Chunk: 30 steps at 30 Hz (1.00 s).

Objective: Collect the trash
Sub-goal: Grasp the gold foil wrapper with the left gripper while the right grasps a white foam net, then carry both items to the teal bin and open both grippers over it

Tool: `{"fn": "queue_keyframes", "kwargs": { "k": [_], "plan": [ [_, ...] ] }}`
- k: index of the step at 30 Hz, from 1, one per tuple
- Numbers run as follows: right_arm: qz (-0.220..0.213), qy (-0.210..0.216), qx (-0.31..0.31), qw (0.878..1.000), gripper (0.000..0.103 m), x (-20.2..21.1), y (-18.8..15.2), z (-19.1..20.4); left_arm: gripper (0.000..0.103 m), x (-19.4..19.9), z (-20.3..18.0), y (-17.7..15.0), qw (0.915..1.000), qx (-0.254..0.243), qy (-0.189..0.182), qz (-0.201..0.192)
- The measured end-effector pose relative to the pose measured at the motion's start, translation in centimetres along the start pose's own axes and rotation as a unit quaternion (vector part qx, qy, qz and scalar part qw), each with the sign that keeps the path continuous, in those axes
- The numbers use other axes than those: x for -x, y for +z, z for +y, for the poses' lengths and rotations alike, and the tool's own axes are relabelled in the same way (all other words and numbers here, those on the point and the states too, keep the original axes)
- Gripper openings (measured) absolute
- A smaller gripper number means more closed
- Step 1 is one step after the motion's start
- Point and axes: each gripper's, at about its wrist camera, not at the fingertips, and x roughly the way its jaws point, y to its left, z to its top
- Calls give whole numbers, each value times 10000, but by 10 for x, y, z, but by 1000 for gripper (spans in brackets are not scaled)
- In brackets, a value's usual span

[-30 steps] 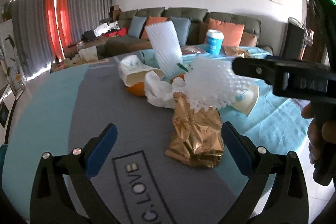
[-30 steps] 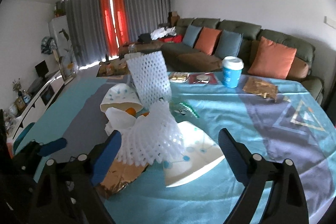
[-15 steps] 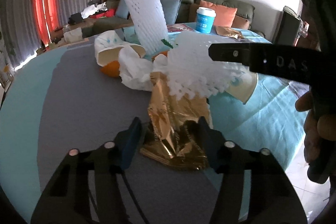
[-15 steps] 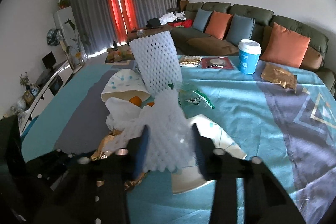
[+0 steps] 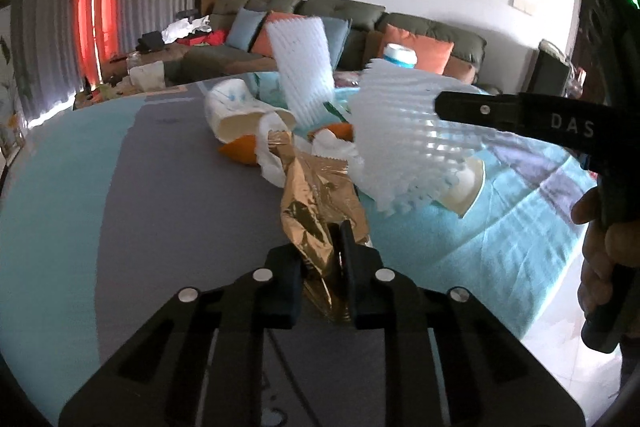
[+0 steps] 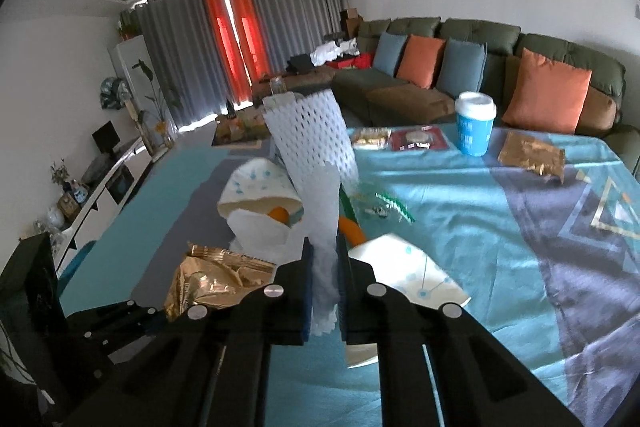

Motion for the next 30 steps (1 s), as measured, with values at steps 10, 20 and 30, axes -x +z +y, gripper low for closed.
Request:
{"fn": "queue_keyframes", "kwargs": {
  "k": [10,20,30],
  "plan": [
    [-314,177,119,9993,8,30,5,20,16,53,27,6,9977,301,296,-529],
    [-631,478,427,9959,9,56,7,56,16,112,61,19,9880,471,885,-1178],
    [-741,986,638,9903,9,52,8,100,16,172,93,13,9721,629,1556,-1636]
  ]
}}
